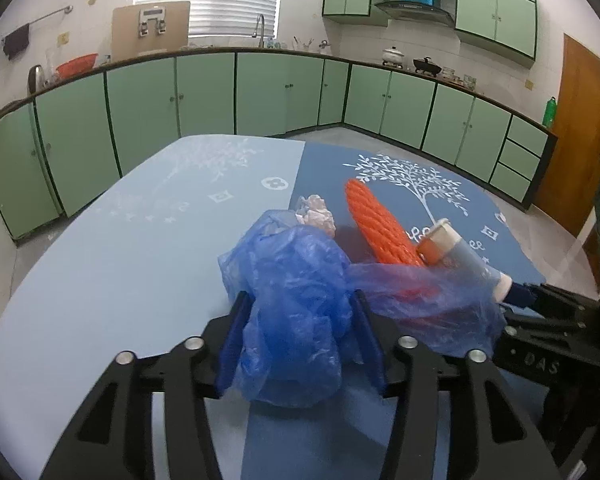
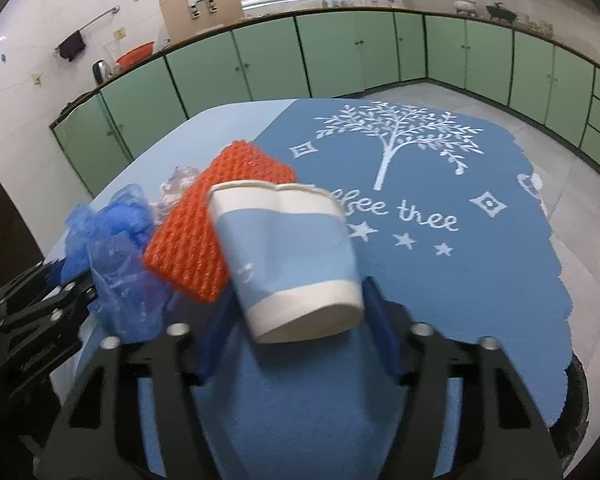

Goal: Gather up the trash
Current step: 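Grasp the white-blue paper cup with the right gripper while the left gripper holds the bag, then carry the blue bag and paper cup over the bin and open both grippers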

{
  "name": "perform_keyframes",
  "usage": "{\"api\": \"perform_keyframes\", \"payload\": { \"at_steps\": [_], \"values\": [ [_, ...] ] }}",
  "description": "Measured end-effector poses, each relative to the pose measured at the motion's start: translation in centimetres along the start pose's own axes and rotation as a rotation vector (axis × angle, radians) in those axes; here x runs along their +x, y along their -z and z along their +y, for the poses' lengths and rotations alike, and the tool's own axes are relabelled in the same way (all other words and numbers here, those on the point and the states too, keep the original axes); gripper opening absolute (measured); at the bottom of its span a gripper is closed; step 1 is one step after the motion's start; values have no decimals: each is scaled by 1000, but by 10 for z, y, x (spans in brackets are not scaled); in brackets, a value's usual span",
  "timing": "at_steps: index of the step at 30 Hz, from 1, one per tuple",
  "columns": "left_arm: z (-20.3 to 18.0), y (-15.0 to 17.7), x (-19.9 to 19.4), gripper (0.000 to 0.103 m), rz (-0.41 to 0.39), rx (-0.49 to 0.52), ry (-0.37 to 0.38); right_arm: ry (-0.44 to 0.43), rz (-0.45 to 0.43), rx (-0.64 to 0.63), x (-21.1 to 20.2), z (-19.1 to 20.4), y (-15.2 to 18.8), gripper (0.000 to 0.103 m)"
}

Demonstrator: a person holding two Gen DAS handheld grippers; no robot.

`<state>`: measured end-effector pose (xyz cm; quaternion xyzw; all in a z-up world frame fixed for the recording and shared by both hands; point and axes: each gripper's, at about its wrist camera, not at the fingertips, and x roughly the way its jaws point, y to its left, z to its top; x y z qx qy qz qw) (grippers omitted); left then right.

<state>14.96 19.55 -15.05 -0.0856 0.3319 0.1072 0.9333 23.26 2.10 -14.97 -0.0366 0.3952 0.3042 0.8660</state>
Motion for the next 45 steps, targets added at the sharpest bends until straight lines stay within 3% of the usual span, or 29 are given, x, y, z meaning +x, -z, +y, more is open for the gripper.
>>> {"api": "perform_keyframes", "payload": {
  "at_steps": [1, 2, 6, 12, 30, 45],
  "values": [
    [0, -1, 2, 50, 0, 0, 1, -1, -4, 0, -2, 0, 0, 56],
    [1, -2, 3, 41, -2, 2, 3, 0, -9, 2, -4, -1, 0, 56],
    [-1, -3, 2, 27, -17, -2, 0, 7, -33, 8, -15, -4, -2, 56],
    [-2, 3, -17, 18, -42, -8, 1, 15, -60, 18, -39, -6, 1, 56],
    [-9, -9, -106, 17, -159, 19, 2, 61, -178, 32, -117, -9, 5, 56],
    [-109, -1, -95, 17, -142, 135, 184, 177, -224, 142, -173, -69, 47, 56]
  ]
}}
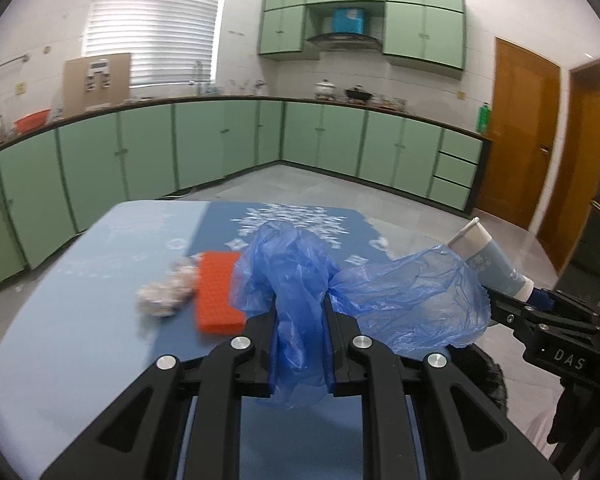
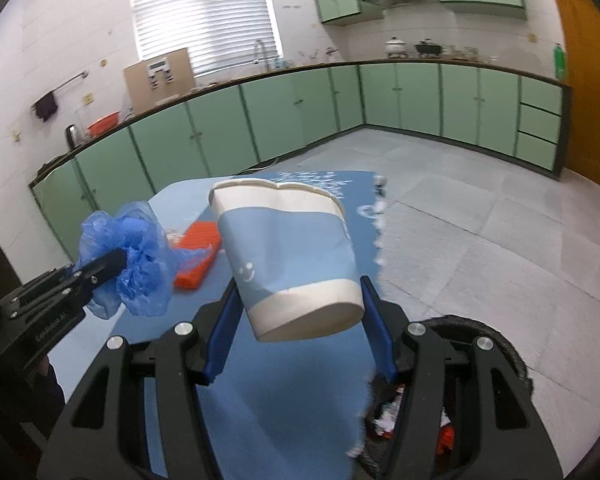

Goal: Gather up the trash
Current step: 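Carry the blue bag and paper cup over the bin and open both grippers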

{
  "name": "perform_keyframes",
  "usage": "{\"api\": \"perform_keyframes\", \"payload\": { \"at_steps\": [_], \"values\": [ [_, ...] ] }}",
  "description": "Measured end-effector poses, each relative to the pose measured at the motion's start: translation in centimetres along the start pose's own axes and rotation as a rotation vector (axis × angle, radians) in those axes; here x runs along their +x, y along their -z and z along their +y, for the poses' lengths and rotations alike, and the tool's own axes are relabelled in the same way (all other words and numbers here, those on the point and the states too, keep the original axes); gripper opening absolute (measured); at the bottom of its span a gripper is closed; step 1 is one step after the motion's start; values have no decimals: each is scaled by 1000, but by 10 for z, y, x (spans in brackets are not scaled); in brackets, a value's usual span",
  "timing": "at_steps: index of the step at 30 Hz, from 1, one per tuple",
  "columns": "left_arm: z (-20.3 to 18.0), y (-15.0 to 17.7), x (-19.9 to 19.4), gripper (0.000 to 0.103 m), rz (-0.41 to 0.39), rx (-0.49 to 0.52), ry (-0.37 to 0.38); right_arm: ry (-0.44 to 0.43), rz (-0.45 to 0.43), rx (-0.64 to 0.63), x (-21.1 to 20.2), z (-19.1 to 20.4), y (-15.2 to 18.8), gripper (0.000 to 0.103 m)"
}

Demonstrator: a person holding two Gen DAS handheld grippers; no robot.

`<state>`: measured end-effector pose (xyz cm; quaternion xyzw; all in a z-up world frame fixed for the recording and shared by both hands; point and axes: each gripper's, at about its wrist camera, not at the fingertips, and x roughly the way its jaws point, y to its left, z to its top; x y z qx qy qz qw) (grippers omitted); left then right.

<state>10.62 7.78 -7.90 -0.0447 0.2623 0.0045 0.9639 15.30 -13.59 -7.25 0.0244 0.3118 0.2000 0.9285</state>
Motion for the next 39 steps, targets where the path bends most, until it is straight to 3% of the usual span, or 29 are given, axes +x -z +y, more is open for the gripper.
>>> {"api": "perform_keyframes", "payload": {
  "at_steps": [12, 20, 39],
  "values": [
    [-92, 6, 33, 17, 21, 105, 151, 181, -18, 112, -38, -93, 29, 56],
    [-135, 16, 51, 17, 36, 123, 213, 260, -30, 143, -50, -129, 43, 56],
    [-209, 38, 111, 18, 114, 202, 284, 366, 109, 245, -9, -195, 87, 60]
  ]
}}
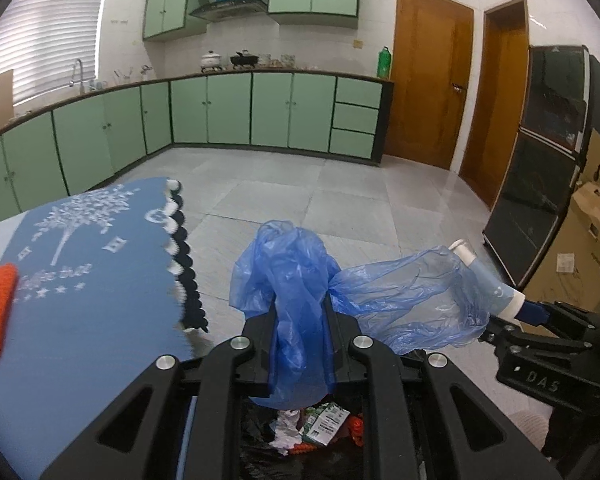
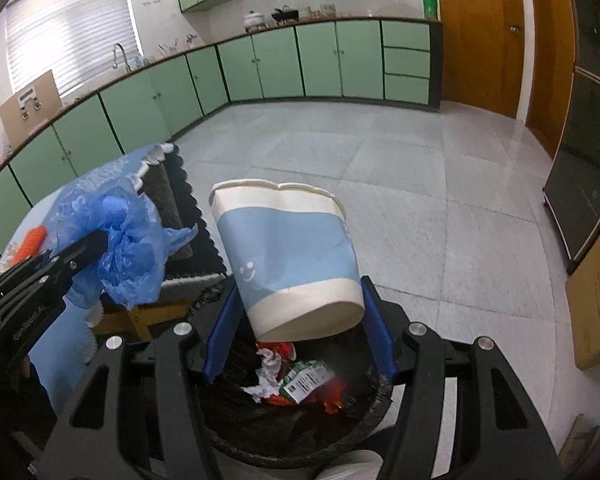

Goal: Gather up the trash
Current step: 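Carry the blue bag and paper cup over the bin and open both grippers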

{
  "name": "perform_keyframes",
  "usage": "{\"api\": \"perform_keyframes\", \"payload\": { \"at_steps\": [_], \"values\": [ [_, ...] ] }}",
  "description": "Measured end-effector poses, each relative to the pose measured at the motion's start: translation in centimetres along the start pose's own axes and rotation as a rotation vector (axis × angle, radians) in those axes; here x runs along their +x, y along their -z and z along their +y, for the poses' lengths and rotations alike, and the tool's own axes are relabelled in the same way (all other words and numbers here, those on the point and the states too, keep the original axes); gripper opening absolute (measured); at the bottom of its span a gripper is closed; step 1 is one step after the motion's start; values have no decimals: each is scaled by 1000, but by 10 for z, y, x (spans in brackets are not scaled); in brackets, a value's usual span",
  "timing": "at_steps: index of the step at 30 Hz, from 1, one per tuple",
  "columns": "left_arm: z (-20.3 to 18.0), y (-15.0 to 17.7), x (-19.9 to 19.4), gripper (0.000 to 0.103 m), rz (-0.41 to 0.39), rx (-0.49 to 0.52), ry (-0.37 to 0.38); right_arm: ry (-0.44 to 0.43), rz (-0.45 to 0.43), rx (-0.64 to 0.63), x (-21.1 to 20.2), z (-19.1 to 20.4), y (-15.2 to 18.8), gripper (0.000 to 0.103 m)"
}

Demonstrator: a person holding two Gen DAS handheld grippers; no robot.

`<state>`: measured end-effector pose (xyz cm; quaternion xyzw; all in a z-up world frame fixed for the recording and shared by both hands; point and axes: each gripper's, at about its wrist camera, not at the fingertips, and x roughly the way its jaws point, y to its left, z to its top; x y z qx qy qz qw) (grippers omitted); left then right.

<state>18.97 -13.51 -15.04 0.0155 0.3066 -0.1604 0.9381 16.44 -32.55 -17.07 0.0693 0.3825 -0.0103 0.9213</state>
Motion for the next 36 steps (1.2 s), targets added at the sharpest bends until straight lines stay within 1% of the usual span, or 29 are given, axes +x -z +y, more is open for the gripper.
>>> {"api": "perform_keyframes", "payload": {
  "at_steps": [1, 2, 4, 5, 6, 8, 10, 11, 12, 13, 14, 18, 20, 24, 30, 36],
  "values": [
    [-2, 1, 4, 20, 6, 2, 1, 4, 11, 3, 3, -1, 1, 62],
    [-3, 1, 7, 22, 14, 3, 5, 13, 16, 5, 5, -3, 3, 68],
    [-5, 1, 9, 26, 22, 4, 13, 20, 16, 7, 5, -6, 4, 72],
    [-4, 0, 11, 31, 22, 5, 17, 22, 18, 8, 5, -7, 6, 76],
    [-4, 0, 10, 34, 21, 6, 17, 28, 17, 11, 4, -8, 6, 78],
    [-3, -1, 10, 34, 21, 9, 14, 33, 15, 17, 4, -10, 5, 79],
    [1, -3, 8, 36, 20, -1, 12, 40, 12, 24, 2, -12, 4, 83],
    [4, -4, 6, 41, 18, -12, 13, 46, 4, 27, 0, -11, 3, 87],
    [7, -4, 3, 44, 14, -26, 13, 50, -3, 29, -3, -11, 3, 88],
    [9, -5, 2, 50, 10, -34, 15, 51, -9, 30, -5, -11, 2, 90],
    [12, -7, -1, 54, 3, -44, 18, 51, -12, 31, -7, -11, 1, 90],
    [19, -13, -11, 54, -19, -49, 9, 50, -29, 36, -16, -11, -4, 90],
    [23, -15, -20, 57, -39, -49, -1, 42, -40, 34, -24, -7, -7, 90],
    [40, -18, -39, 60, -67, -69, -36, 16, -67, 8, -36, 10, -12, 90],
    [82, -16, -70, 63, -97, -115, -113, -45, -121, -22, -50, 48, -23, 91],
    [130, -4, -97, 63, -113, -157, -217, -128, -176, -58, -57, 101, -35, 91]
  ]
}}
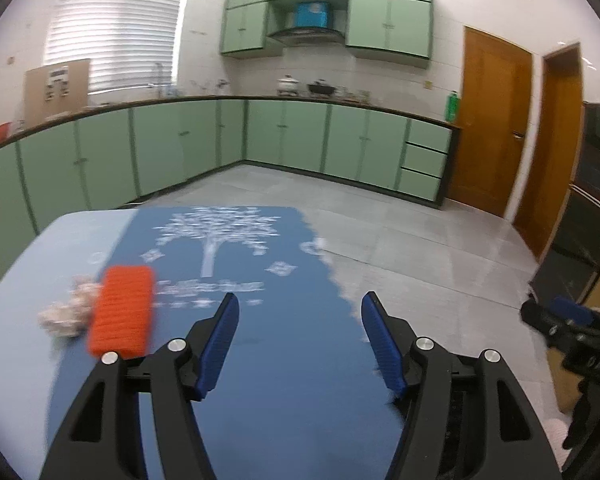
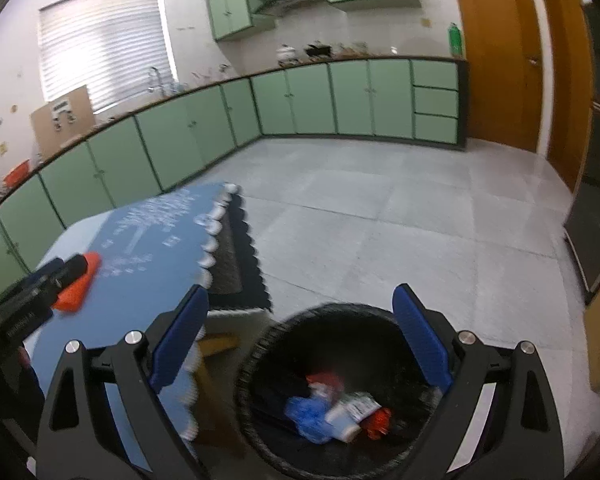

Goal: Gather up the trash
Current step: 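Carry the blue bag and paper cup over the bin and open both grippers, then return to the table and grasp the orange net with the right gripper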

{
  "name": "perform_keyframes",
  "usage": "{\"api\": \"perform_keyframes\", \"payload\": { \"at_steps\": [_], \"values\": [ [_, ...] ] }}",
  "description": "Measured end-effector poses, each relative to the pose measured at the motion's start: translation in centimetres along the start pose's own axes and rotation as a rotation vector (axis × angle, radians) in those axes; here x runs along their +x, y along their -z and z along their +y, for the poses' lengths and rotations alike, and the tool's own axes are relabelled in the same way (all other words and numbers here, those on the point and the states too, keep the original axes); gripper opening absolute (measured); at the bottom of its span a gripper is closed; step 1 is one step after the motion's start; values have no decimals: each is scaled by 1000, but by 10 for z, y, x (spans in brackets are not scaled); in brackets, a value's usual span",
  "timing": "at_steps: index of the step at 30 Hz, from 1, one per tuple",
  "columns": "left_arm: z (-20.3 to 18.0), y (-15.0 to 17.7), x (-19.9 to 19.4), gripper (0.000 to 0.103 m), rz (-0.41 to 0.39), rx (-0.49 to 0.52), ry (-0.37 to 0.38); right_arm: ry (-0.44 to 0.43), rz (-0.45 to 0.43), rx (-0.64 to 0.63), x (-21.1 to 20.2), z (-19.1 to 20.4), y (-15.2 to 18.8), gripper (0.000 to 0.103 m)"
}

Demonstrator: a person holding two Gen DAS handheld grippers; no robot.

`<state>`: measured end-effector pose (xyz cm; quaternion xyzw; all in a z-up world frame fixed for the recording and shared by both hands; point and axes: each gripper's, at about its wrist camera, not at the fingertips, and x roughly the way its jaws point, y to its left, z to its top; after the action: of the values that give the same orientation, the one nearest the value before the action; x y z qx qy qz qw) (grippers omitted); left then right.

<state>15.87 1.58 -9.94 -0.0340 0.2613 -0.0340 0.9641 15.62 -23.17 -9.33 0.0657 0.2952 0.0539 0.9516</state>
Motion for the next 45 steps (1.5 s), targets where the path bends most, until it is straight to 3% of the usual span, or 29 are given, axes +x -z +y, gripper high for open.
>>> {"api": "perform_keyframes", "payload": {
  "at_steps": [10, 20, 26, 35, 45],
  "values": [
    [85, 16, -5, 63, 4, -66, -143, -132, 0, -80, 34, 96, -6, 91],
    [154, 41, 0, 63, 41, -116, -244, -189, 20, -150, 75, 174, 7, 91],
    [186, 35, -3, 62, 32, -133, -288, -213, 37, -189, 95, 210, 11, 91],
    [229, 38, -5, 62, 61, -176, -309, -252, 75, -269, 116, 265, 19, 91],
    [239, 40, -1, 62, 100, -208, -296, -233, 126, -296, 130, 298, 27, 90]
  ]
}}
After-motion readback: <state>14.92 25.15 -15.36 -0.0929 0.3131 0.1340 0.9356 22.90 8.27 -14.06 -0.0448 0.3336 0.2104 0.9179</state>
